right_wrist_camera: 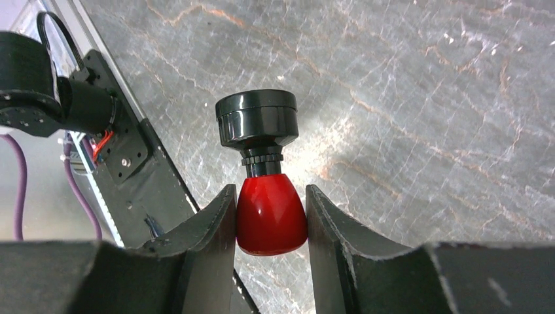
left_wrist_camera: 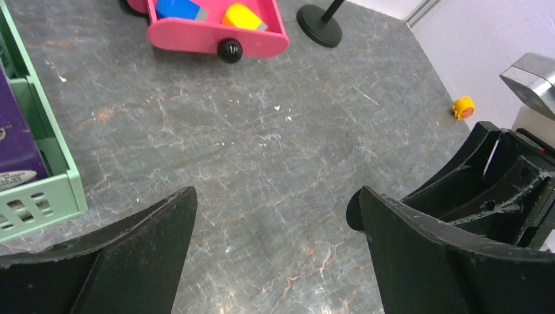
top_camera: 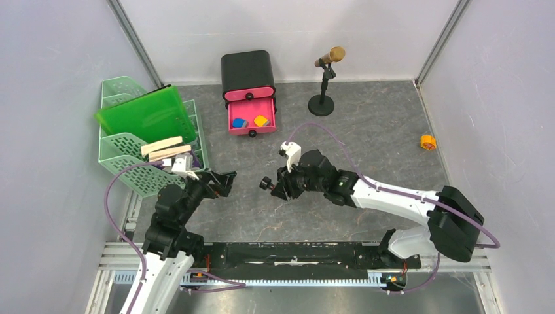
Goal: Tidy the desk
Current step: Place the stationery in the drawer.
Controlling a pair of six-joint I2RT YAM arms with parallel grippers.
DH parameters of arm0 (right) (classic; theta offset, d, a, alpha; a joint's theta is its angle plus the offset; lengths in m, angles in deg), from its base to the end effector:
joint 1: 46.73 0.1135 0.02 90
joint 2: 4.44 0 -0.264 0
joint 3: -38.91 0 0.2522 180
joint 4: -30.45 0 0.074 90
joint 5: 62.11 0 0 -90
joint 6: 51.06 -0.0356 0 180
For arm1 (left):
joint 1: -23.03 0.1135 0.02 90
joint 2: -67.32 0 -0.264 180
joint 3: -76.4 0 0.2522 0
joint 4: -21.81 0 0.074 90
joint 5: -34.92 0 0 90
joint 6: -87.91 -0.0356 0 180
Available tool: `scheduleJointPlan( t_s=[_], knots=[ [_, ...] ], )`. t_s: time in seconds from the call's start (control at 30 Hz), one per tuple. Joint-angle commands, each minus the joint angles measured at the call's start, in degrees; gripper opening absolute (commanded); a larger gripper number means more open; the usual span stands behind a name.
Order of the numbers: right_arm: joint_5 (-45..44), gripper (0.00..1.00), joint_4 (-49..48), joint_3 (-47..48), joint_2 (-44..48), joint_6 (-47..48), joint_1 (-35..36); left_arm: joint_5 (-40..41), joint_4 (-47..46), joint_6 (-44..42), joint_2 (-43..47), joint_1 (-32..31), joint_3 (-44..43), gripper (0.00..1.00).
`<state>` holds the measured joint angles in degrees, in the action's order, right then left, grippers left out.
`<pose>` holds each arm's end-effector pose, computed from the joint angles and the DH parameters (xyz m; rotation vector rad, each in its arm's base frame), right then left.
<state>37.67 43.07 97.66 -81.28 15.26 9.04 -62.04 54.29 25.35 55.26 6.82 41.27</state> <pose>0.1601 0.2460 0.2365 -0.7314 2.1444 0.9720 0.0965 -0.0325 0.2496 -0.0827 1.7785 -0.6609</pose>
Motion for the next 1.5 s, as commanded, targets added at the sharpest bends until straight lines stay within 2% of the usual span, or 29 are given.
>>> scheduleJointPlan(
  t_s=[0.0,0.23,0.5,0.77,0.87,1.2,1.47],
  knots=[
    [3.9,0.00,-1.8,5.6,-2.3,1.0,-2.6,1.8,-5.4,-3.7,-1.5,0.2,-0.3,1.00],
    [7.6,0.00,-1.5,12.5,-8.1,2.2,-7.3,5.6,-3.2,-5.4,-5.3,0.1,-1.6,1.00],
    [7.1,0.00,5.2,26.3,-18.5,5.6,-10.4,6.7,-3.8,-3.0,-5.5,-1.7,-0.5,1.00],
    [5.8,0.00,5.1,39.4,-28.7,8.1,-13.0,8.3,-3.3,-2.7,-5.0,-3.2,-0.2,1.00],
    [7.7,0.00,1.7,42.7,-31.6,9.4,-14.2,8.8,-3.2,-2.5,-4.3,-3.5,0.0,1.00],
    [6.0,0.00,2.8,59.5,-43.0,17.8,-17.0,13.0,-1.5,-2.2,-2.1,-5.2,0.0,1.00],
    [2.9,0.00,-3.1,62.1,-48.5,23.2,-17.0,16.2,0.0,-3.1,-2.9,-10.1,-0.5,1.00]
  ],
)
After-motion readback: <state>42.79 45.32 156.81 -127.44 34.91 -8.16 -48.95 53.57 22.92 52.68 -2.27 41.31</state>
